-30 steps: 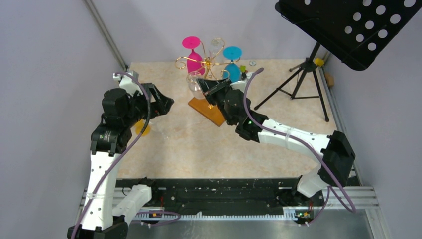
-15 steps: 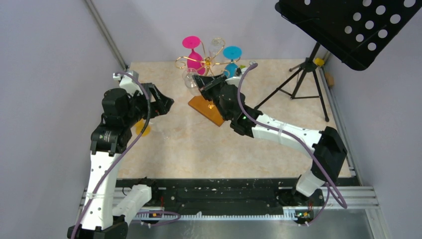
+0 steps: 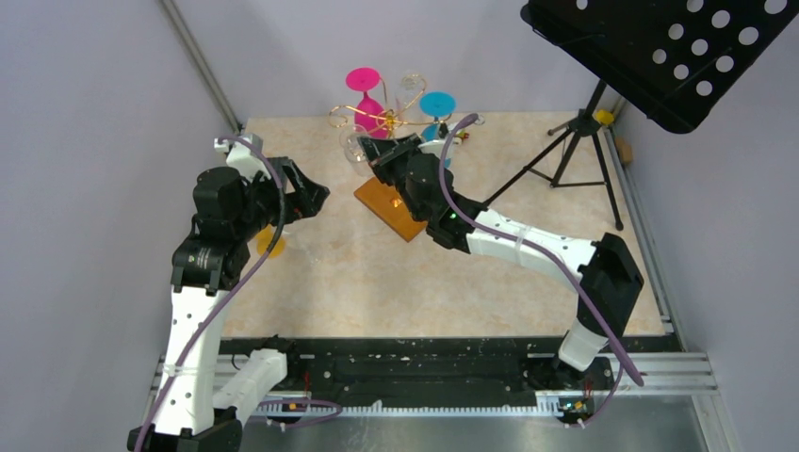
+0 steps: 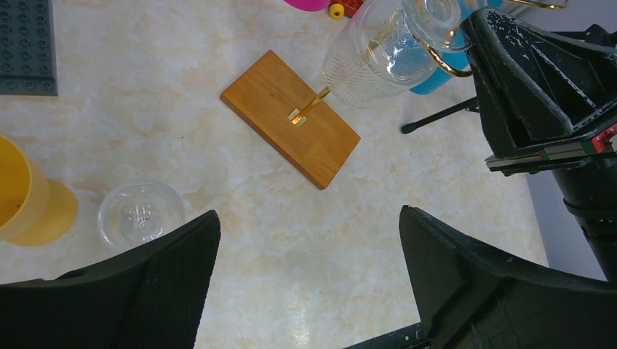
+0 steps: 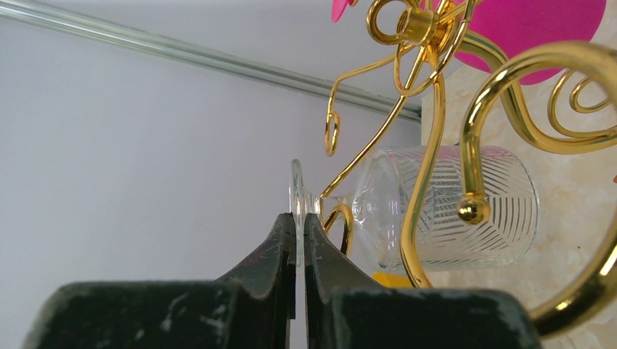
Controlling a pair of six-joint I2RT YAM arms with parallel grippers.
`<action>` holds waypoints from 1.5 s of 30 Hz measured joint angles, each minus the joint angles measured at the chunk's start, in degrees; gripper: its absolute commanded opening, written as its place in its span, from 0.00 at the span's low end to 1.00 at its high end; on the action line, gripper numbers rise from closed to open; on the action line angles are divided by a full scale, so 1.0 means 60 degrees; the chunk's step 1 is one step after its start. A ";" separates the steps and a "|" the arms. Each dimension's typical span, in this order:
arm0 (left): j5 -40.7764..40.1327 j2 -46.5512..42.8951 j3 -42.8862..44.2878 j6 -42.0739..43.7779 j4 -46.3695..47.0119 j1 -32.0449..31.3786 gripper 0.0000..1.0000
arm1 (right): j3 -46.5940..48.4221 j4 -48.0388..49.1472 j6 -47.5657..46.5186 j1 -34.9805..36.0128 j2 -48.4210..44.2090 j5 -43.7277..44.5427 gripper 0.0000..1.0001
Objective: Take the wine glass off the wine glass rack
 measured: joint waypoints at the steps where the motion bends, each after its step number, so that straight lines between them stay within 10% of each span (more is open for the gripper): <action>1: -0.0004 0.0000 0.0000 0.0000 0.0000 0.0000 0.96 | 0.0000 -0.0007 0.0011 0.0000 0.0000 0.0022 0.00; 45: 0.0299 0.0000 -0.0291 -0.0222 0.0040 0.0000 0.96 | -0.0590 -0.2335 0.1537 0.0127 -0.1657 0.1898 0.00</action>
